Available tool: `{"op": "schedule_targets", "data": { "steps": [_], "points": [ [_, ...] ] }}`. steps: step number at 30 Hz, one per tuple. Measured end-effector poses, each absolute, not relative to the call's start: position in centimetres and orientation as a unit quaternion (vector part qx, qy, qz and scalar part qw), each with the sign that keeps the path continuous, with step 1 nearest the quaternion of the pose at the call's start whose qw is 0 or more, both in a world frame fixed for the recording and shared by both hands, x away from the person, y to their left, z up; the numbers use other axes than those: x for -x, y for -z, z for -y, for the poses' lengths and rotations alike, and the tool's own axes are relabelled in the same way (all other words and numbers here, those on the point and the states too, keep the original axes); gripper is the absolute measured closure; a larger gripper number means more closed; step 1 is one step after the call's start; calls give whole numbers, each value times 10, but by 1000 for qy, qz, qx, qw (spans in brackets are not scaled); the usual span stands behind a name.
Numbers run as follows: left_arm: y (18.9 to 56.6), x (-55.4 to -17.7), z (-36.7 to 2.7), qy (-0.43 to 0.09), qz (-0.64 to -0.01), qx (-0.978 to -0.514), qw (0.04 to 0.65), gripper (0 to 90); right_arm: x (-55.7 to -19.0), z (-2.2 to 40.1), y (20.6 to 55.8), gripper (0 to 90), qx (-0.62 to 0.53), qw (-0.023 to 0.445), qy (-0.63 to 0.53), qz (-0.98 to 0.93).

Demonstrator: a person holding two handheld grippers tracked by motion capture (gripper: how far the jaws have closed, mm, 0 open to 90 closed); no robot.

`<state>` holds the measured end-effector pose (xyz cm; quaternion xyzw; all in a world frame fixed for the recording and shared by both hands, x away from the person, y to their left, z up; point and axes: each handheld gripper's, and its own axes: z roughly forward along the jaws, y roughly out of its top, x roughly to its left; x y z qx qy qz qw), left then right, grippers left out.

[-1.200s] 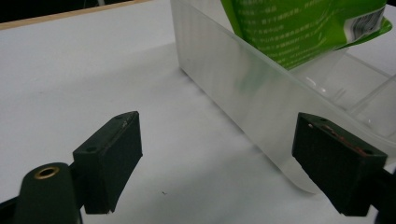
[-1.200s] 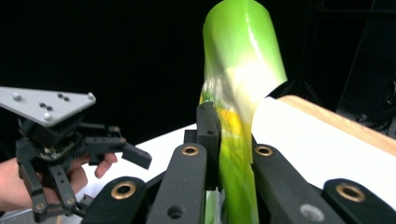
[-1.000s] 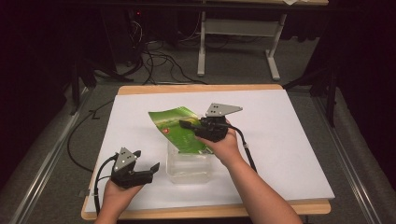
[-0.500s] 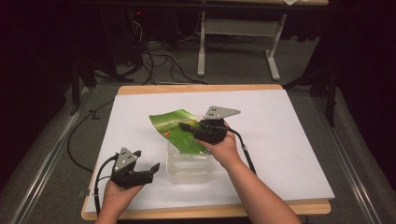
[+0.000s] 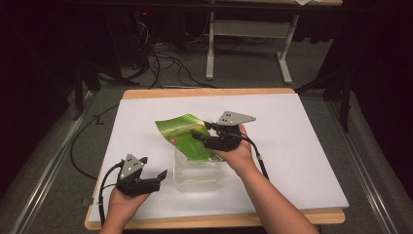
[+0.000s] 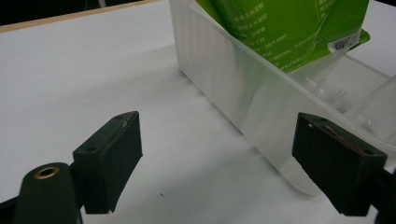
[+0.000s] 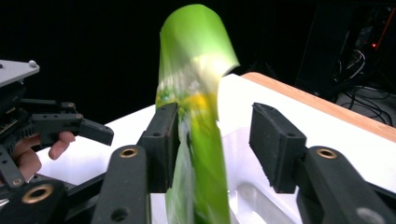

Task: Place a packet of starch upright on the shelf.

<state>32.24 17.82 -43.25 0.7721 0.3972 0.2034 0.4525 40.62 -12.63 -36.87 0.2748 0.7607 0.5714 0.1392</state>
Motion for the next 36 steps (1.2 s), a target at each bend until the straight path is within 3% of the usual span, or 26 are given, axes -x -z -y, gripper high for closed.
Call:
{"op": "schedule_targets", "data": {
  "steps": [9,16,21,23,24,25,27,36],
  "points": [
    [433,-326,-179,-195,-408,-762,465,220,-383,152,372,498,-291,165,-555,-761],
    [433,-329,-178,-194,-419,-746,480,341,-366,181,375,525,-308,182,-545,-758],
    [440,-337,-172,-173,-446,-730,489,536,-354,197,392,624,-331,182,-513,-771],
    [442,-340,-167,-171,-456,-727,484,656,-353,201,399,745,-341,183,-501,-774],
    [442,-340,-167,-171,-456,-727,484,719,-353,201,399,745,-341,183,-501,-774],
    [444,-341,-159,-175,-466,-725,476,798,-355,202,405,884,-356,184,-491,-773],
    [446,-342,-149,-178,-466,-727,471,895,-356,201,409,900,-369,184,-487,-770],
    [459,-351,-126,-162,-464,-740,460,900,-358,174,423,900,-372,199,-442,-791]
  ]
}}
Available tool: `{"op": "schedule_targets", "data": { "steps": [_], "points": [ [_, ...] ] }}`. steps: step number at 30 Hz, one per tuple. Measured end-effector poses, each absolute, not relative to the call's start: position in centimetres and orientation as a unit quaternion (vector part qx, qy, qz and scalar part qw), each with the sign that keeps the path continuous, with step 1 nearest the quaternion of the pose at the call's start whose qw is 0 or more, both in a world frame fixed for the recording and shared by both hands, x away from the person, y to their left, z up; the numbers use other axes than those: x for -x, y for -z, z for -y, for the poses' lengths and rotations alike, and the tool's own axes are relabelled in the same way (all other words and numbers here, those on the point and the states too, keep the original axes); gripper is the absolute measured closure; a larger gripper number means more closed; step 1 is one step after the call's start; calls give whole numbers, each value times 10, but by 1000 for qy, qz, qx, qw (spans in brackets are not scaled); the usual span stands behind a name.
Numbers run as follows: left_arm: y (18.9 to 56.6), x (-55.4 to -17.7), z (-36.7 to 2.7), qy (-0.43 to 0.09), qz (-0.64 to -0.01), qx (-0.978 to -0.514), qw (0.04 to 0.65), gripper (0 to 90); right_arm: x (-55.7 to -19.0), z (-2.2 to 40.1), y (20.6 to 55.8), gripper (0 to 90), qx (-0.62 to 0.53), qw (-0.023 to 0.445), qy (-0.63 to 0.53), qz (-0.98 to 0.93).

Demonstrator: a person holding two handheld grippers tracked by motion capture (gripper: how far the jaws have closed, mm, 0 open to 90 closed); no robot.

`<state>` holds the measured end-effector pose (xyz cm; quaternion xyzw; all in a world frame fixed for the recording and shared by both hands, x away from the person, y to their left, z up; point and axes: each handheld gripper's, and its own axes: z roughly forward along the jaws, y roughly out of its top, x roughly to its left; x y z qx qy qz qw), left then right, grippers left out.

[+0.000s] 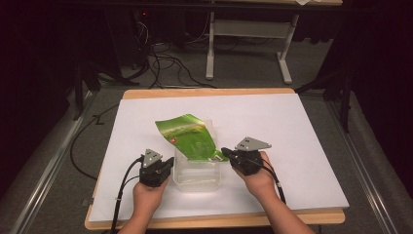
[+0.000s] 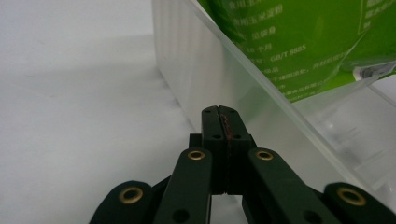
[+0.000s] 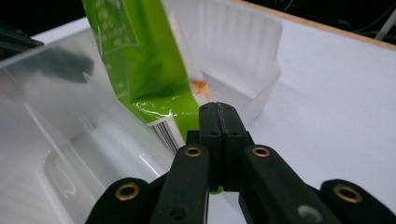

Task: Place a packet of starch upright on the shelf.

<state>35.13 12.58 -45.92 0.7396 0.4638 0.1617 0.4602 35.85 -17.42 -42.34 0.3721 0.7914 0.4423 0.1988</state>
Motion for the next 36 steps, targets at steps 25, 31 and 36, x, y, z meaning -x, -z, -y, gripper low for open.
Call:
{"op": "schedule_targets", "data": {
  "steps": [25,31,36],
  "points": [
    [464,-350,-124,-155,-474,-743,446,900,-376,140,440,900,-362,159,-437,-808],
    [460,-344,-125,-164,-469,-742,451,894,-366,164,419,838,-372,173,-473,-780],
    [458,-340,-126,-165,-466,-741,455,887,-356,154,405,571,-352,177,-508,-766]
  ]
}}
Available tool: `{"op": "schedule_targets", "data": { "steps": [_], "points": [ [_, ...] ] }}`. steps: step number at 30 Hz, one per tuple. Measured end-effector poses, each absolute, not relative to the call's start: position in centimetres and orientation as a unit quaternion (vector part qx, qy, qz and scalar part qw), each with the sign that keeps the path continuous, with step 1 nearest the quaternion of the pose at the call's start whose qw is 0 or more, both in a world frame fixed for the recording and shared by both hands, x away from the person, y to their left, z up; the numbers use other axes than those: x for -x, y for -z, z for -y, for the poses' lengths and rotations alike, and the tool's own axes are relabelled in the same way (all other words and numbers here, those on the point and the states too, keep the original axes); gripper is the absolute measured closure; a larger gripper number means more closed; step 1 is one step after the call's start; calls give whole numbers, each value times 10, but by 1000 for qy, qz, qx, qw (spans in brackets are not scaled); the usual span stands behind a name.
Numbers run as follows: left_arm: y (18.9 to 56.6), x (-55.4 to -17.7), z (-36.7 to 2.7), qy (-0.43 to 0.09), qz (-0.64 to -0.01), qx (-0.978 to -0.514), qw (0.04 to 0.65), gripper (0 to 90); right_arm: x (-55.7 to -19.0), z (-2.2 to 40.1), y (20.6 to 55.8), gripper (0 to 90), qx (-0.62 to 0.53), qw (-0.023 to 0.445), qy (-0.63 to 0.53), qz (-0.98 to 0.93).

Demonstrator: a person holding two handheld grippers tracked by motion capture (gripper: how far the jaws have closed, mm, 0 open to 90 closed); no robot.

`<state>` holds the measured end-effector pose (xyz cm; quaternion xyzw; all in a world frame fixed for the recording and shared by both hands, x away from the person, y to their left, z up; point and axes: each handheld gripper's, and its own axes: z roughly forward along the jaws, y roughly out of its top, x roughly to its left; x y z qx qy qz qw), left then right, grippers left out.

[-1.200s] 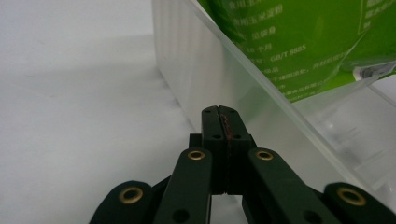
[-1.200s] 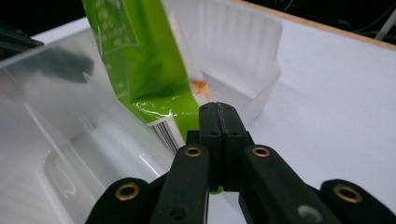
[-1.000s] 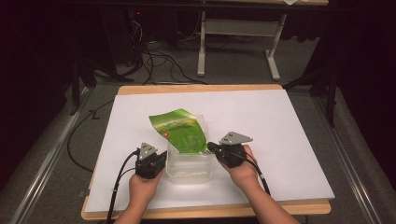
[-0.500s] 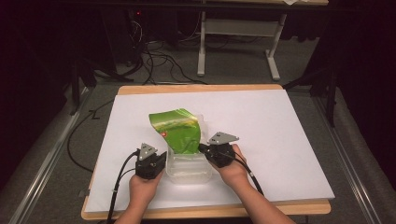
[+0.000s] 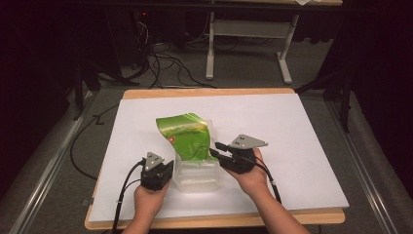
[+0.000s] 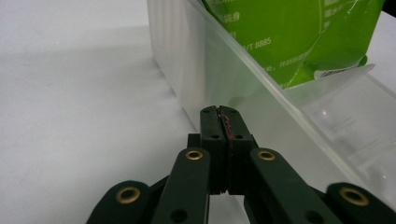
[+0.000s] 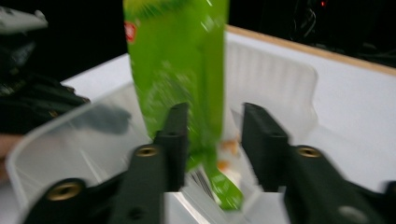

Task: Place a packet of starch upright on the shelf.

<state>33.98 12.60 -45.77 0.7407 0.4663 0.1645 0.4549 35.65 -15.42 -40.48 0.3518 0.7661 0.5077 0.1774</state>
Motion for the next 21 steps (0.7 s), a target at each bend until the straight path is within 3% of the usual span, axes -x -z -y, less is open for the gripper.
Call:
{"op": "schedule_targets", "data": {
  "steps": [5,10,11,13,21],
  "points": [
    [458,-338,-128,-159,-466,-740,458,868,-364,142,400,467,-355,178,-504,-767],
    [458,-337,-129,-157,-468,-740,458,862,-379,129,403,601,-356,155,-506,-770],
    [458,-337,-129,-156,-469,-738,459,855,-380,129,406,729,-357,159,-498,-774],
    [458,-338,-129,-156,-469,-738,459,848,-381,132,408,811,-355,155,-498,-776],
    [457,-337,-129,-159,-468,-738,459,843,-381,141,416,860,-360,150,-487,-781]
  ]
}}
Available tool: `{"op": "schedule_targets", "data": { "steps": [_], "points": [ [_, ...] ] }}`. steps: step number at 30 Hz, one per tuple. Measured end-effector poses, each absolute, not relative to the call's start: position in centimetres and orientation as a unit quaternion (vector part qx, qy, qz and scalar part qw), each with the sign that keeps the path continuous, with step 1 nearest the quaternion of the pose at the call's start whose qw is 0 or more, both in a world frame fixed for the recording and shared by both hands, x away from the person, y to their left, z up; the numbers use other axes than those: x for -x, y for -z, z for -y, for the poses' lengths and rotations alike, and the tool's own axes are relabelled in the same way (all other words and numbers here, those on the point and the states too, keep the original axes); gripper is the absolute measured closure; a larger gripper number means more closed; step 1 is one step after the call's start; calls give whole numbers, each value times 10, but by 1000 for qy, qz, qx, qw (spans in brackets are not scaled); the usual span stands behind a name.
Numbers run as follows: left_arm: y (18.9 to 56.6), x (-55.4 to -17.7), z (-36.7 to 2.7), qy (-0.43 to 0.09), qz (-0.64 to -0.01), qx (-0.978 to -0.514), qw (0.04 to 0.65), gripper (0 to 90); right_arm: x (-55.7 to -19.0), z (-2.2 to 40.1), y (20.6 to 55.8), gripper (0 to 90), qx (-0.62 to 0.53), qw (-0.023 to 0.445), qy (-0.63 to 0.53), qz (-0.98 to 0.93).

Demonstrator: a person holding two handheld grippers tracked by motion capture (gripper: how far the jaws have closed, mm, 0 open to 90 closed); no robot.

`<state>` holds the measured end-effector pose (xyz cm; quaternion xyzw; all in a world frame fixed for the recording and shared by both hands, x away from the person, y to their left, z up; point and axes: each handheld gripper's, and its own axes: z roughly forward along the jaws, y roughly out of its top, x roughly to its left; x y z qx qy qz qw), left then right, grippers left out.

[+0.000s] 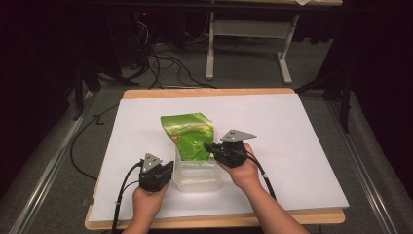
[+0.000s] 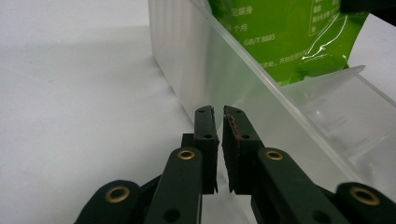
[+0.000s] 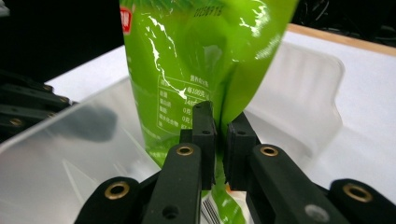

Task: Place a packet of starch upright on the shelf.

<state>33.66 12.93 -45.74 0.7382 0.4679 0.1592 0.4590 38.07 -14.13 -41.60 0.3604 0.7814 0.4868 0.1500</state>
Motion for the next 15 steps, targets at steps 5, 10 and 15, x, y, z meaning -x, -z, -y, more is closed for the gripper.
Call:
{"op": "schedule_targets", "data": {
  "steps": [5,10,15],
  "points": [
    [457,-336,-129,-160,-467,-738,460,843,-380,150,425,864,-370,148,-480,-782],
    [456,-336,-129,-165,-466,-739,458,843,-374,155,437,866,-374,149,-475,-782],
    [457,-335,-128,-167,-465,-740,457,845,-374,157,440,865,-374,146,-476,-782]
  ]
}}
